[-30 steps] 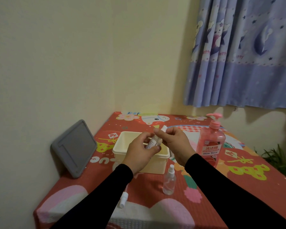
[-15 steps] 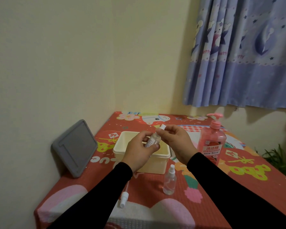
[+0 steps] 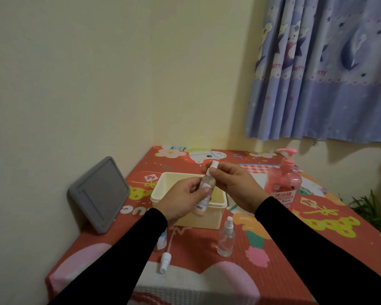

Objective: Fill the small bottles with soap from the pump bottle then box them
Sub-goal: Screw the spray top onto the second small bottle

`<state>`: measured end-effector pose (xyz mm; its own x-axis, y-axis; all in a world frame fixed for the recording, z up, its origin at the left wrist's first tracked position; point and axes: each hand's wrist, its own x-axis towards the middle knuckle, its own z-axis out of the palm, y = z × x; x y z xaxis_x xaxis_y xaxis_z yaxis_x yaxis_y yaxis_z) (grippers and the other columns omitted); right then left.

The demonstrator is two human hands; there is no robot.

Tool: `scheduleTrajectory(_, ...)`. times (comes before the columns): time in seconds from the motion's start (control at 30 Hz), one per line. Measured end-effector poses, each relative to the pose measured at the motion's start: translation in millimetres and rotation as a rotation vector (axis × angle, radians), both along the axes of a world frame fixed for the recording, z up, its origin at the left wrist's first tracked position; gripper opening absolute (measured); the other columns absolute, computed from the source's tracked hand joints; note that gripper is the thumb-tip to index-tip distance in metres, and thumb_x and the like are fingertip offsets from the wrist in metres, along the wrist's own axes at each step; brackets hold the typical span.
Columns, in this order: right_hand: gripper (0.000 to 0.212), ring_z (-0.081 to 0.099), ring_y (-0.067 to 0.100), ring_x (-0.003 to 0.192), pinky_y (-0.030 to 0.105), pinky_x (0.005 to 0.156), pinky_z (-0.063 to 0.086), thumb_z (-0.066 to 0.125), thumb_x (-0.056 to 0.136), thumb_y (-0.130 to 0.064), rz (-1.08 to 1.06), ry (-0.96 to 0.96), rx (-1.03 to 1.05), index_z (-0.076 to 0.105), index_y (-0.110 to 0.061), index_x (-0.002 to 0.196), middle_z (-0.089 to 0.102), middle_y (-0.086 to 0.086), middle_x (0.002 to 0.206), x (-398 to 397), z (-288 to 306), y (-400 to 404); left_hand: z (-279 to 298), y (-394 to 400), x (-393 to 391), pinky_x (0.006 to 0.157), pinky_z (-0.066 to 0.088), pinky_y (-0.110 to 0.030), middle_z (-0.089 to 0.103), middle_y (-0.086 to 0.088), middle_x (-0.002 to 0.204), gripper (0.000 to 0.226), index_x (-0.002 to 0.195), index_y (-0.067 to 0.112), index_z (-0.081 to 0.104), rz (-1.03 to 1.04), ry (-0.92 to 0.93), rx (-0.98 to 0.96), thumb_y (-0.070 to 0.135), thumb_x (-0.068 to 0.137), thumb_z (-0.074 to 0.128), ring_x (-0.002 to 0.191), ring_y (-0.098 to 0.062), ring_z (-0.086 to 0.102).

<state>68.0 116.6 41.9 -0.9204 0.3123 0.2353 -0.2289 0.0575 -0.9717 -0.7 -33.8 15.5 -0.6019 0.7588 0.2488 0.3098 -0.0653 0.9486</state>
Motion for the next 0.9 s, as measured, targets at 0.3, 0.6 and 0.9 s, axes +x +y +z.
scheduleTrajectory(0.3,0.033,0.060,0.012,0.076,0.031,0.077,0.048,0.074,0.082,-0.028,-0.125,0.039,0.078,0.068,0.003,0.089,0.065,0.005,0.078,-4.2,-5.6,-9.0,-9.3,6.8,-1.2,0.087,0.055,-0.042,0.072,0.001,0.095,0.021,0.103,0.017,0.066,0.253,0.153,-0.027,0.026,0.084,0.069,0.091,-0.015,0.068)
scheduleTrajectory(0.6,0.012,0.068,-0.004,0.084,0.014,0.078,0.051,0.070,0.087,-0.025,-0.241,0.029,0.120,0.073,-0.016,0.094,0.074,-0.011,0.087,-13.1,-16.9,-13.7,-11.1,9.3,13.3,0.063,0.057,-0.027,0.069,0.002,0.082,0.011,0.091,0.020,0.064,0.428,0.218,-0.017,0.026,0.084,0.070,0.074,-0.016,0.066)
scheduleTrajectory(0.9,0.021,0.068,0.005,0.098,0.018,0.084,0.052,0.068,0.088,-0.027,-0.226,0.025,0.183,0.071,-0.015,0.105,0.074,-0.003,0.102,-5.9,-21.1,-16.2,-16.6,12.0,16.8,0.060,0.060,-0.036,0.069,-0.003,0.084,0.017,0.094,0.014,0.062,0.418,0.139,-0.015,0.024,0.083,0.072,0.075,-0.024,0.069)
